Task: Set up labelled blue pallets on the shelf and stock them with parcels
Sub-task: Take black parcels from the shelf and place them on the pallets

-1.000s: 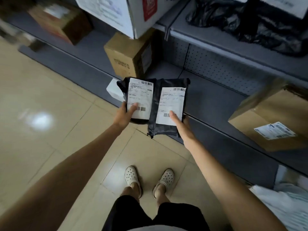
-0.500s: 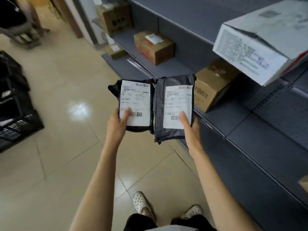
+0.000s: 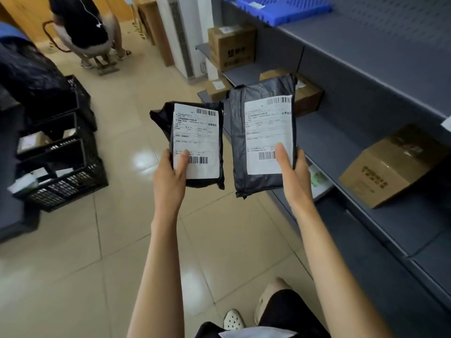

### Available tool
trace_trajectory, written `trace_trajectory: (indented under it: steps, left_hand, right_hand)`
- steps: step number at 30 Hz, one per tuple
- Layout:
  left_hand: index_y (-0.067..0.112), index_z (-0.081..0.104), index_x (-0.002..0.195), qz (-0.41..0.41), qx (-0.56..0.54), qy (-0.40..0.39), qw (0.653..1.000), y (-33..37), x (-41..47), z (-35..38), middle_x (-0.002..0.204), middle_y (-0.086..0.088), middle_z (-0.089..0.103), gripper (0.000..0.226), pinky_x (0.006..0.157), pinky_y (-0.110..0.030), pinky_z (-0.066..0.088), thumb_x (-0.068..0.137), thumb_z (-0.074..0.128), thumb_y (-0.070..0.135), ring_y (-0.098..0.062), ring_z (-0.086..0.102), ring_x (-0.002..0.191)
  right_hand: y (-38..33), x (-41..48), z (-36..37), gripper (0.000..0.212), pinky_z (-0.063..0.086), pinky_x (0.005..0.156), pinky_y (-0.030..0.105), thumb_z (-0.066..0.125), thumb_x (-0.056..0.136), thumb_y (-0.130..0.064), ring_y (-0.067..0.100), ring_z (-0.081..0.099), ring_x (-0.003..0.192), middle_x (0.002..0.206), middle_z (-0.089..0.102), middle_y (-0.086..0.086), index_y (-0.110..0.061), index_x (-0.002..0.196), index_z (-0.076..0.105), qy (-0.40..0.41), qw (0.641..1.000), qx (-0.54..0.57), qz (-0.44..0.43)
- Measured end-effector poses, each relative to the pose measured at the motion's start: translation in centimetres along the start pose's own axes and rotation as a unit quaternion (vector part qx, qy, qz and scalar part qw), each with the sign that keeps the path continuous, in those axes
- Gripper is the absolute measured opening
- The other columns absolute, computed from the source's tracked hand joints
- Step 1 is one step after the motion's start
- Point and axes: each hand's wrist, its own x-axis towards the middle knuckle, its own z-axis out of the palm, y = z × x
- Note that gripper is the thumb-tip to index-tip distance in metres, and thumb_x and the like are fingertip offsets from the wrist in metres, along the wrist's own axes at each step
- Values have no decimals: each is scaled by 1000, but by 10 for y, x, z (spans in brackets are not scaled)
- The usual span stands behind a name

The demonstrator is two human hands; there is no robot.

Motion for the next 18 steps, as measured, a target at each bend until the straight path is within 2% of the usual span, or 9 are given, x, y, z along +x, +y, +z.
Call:
trace_trajectory:
  steps: [3,5,8,10,12,14,17,18]
  left_hand:
    - [17,58,109,8,1,7,1000,-3,43,7,96,19,65,24,73,-17,50,100,50,38,4,62,90]
    - [19,57,108,13,12,13,1000,-3,78,15,93,21,63,21,70,-14,47,100,50,37,7,60,86]
    - [20,56,104,17,39,21,999,3,137,33,87,20,62,21,67,-20,46,100,49,40,-1,59,81]
    - [16,56,103,20,50,36,998,10,182,46,83,17,61,26,68,-25,46,99,49,40,-10,59,79]
    - [11,56,104,27,62,54,996,23,231,59,81,13,60,31,72,-36,47,99,49,41,-20,59,82]
    - [9,55,103,36,71,72,994,39,283,73,81,8,60,33,72,-41,44,99,49,41,-25,58,83]
    - [10,55,102,57,65,96,992,55,355,92,87,1,62,33,69,-38,41,99,49,42,-25,57,83]
    - [11,56,104,63,57,99,991,58,374,98,91,1,64,32,70,-37,42,99,49,42,-23,58,85]
  right_hand:
    - [-5,43,15,35,50,88,24,59,88,-57,-2,64,99,109,67,-18,-34,114,54,8,1000,9,-6]
    - [-10,78,24,40,50,84,19,58,90,-54,-4,64,98,111,67,-16,-29,121,54,8,1000,9,-12]
    - [-21,141,38,45,48,75,11,56,92,-53,-12,62,90,110,65,-17,-24,126,52,3,1000,6,-30]
    - [-33,191,51,53,49,86,19,56,90,-56,-5,62,101,117,65,-13,-25,133,49,-3,999,4,-41]
    - [-51,246,64,58,48,94,25,57,88,-59,3,61,110,124,64,-12,-28,136,46,-15,999,7,-47]
    - [-74,298,75,52,48,90,22,57,88,-59,2,62,107,118,65,-15,-30,131,49,-27,998,4,-56]
    - [-101,370,92,42,47,75,6,56,90,-54,-10,58,96,109,63,-19,-29,124,49,-35,997,7,-64]
    - [-107,390,98,41,47,74,6,56,91,-54,-12,57,95,108,61,-19,-30,123,49,-36,997,8,-68]
